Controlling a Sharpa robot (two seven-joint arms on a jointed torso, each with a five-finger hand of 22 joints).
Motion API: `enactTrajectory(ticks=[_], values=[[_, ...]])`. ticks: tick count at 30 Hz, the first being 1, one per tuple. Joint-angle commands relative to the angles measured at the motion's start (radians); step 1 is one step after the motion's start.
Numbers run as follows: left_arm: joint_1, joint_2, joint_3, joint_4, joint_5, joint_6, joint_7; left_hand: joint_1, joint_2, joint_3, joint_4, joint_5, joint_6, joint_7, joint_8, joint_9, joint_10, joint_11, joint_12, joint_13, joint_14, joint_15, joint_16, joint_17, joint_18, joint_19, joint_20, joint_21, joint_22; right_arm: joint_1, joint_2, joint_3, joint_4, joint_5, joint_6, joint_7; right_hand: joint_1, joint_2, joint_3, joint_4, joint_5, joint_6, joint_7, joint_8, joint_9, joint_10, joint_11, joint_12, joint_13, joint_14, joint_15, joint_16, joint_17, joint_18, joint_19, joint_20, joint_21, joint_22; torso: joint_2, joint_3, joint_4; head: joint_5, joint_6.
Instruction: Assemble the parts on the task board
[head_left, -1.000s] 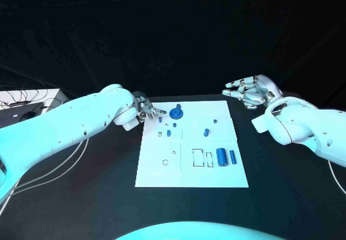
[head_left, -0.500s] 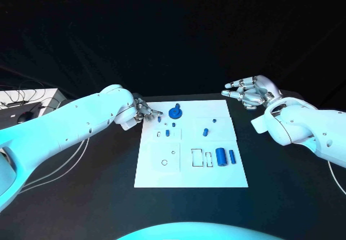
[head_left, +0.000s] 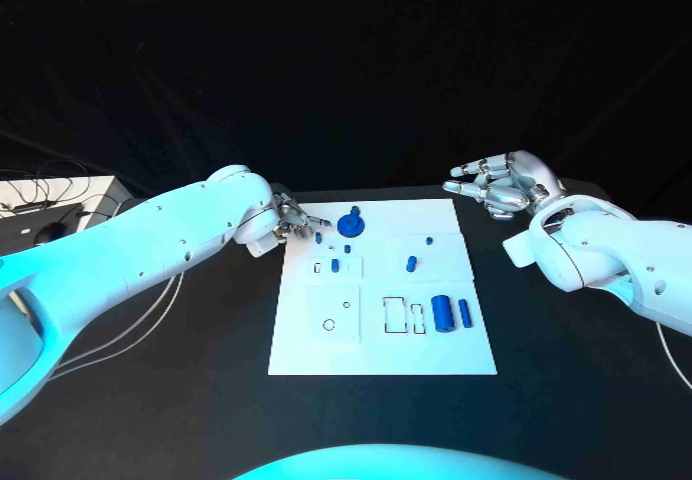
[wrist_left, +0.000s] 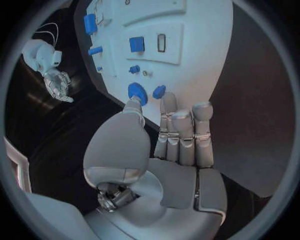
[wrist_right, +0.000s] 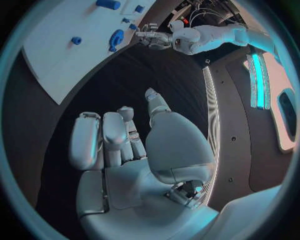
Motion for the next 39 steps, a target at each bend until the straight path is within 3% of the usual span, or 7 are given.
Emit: enactTrajectory(ticks=[1,4,11,22,29,39], values=[[0.003,0.007,0.000,-0.008,0.013,0.026,0.008,0.006,0.015,-0.005,-0.014,0.004,0.005,-0.001,-0.007,0.001,0.006,-0.001,0.001,0.002,0.006,0.000,0.005,0.003,-0.014,0.003,-0.002,0.004,0.002,0.000,0.001,0.001,0.002,-0.008,-0.003,0.010,-0.007,0.003,-0.001,-0.007,0.005,0.001,0.008,0.003,0.001,0.000,-0.003,-0.005,-0.002,0.002,0.000,-0.001,0.001,0.010,0.081,-0.002,0.002,0.178,0.000,-0.0002,0.0018,-0.001,-0.001],[0.003,0.014,0.000,-0.016,0.014,0.033,0.009,0.017,0.034,-0.019,-0.051,0.007,0.004,0.000,-0.008,0.004,0.004,0.000,-0.001,0.006,0.005,0.001,0.003,0.005,-0.014,0.002,-0.001,0.000,0.006,0.000,0.002,0.001,0.002,-0.008,-0.003,0.010,-0.007,0.003,-0.001,-0.007,0.005,0.001,0.008,0.003,0.001,0.000,-0.003,-0.005,-0.002,0.002,0.000,-0.001,0.001,0.010,0.081,-0.002,0.002,0.178,0.000,-0.0006,0.0007,-0.002,-0.002],[0.003,0.024,-0.007,-0.030,0.021,0.041,0.009,0.023,0.051,-0.028,-0.090,0.008,0.004,0.000,-0.009,0.006,0.004,-0.001,-0.001,0.009,0.006,0.001,0.005,0.010,-0.015,0.004,-0.001,0.001,0.012,0.000,0.002,0.001,0.002,-0.008,-0.002,0.010,-0.007,0.004,-0.001,-0.007,0.007,0.001,0.007,0.003,0.001,0.000,-0.003,-0.005,-0.002,0.002,0.000,-0.001,0.002,0.011,0.081,-0.002,0.000,0.178,0.001,-0.0009,-0.0008,-0.004,-0.004],[0.003,0.025,-0.011,-0.037,0.023,0.049,0.010,0.029,0.056,-0.029,-0.101,0.008,0.006,-0.001,-0.008,0.007,0.006,-0.002,-0.001,0.010,0.007,0.000,0.007,0.013,-0.015,0.005,-0.002,0.002,0.015,0.000,0.003,0.001,0.001,-0.008,-0.002,0.010,-0.007,0.004,-0.001,-0.007,0.007,0.001,0.007,0.003,0.001,0.000,-0.003,-0.005,-0.002,0.002,0.000,-0.001,0.002,0.011,0.081,-0.002,0.000,0.178,0.000,-0.0010,0.0027,-0.008,-0.007],[0.003,0.024,-0.011,-0.038,0.026,0.052,0.012,0.031,0.067,-0.033,-0.116,0.009,0.009,-0.003,-0.009,0.006,0.008,-0.003,-0.003,0.010,0.008,-0.001,0.010,0.019,-0.019,0.007,-0.004,0.004,0.020,0.000,0.005,0.001,-0.001,-0.008,-0.001,0.011,-0.007,0.004,-0.001,-0.007,0.007,0.001,0.007,0.003,0.001,0.000,-0.003,-0.005,-0.002,0.002,0.000,-0.001,0.002,0.011,0.081,-0.002,0.000,0.178,0.000,-0.0001,0.0011,-0.006,-0.010],[0.003,0.026,-0.011,-0.046,0.038,0.059,0.016,0.062,0.101,-0.036,-0.153,0.010,0.012,-0.004,-0.015,0.003,0.009,-0.004,-0.006,0.011,0.007,-0.002,0.011,0.023,-0.021,0.006,-0.006,0.002,0.025,0.000,0.006,0.001,-0.002,-0.008,-0.001,0.011,-0.007,0.004,-0.001,-0.007,0.007,0.001,0.007,0.003,0.001,0.000,-0.003,-0.005,-0.002,0.002,0.000,-0.001,0.002,0.011,0.081,-0.002,0.000,0.178,0.000,-0.0002,0.0015,-0.005,-0.009]])
